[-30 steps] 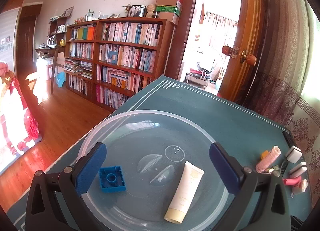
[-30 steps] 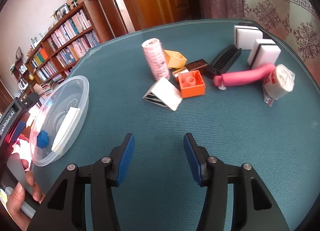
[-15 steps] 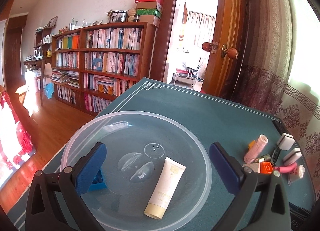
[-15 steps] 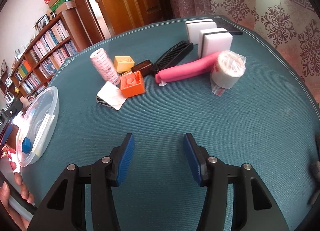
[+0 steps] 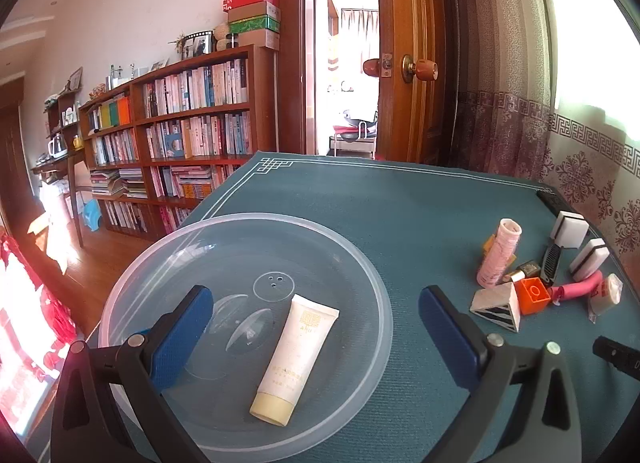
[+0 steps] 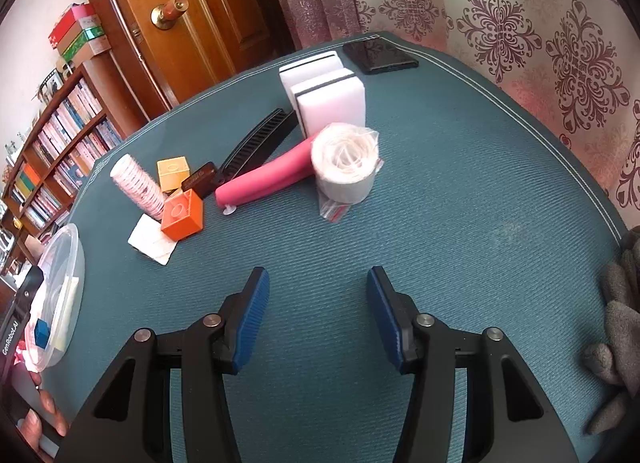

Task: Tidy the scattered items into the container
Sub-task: 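Grasp the bagged white tape roll with the right tool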

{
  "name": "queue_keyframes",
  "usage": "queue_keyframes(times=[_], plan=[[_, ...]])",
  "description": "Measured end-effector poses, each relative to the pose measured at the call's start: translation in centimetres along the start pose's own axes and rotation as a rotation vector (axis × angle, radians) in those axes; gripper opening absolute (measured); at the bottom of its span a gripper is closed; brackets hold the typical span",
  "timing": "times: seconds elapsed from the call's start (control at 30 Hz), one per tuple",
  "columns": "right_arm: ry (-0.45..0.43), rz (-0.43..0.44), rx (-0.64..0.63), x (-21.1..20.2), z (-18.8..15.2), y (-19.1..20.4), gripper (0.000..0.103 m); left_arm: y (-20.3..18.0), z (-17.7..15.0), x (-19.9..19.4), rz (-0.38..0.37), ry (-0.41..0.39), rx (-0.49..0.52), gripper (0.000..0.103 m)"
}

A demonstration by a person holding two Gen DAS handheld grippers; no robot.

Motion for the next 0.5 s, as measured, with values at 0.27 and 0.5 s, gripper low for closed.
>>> queue_keyframes(times=[0.27, 0.5], plan=[[-0.006, 0.009, 0.043, 1.3, 2.0, -1.0, 0.055, -1.0, -0.5, 0.4, -0.002, 0.018, 0.045, 0.103], [-0.054, 0.013, 0.057, 1.9, 4.4, -1.0, 0.055, -2.4, -0.5, 0.2, -0.014, 0.022, 0.079, 0.103]])
Point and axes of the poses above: each gripper's, at about its wrist camera, not at the fingertips, and x roughly the way its jaws point, y to its left, z to its top, the point moved 6 cm from there along x, roughly the way its jaws point, and after that the axes turned 14 degrees about -z, right-handed, at the moved point
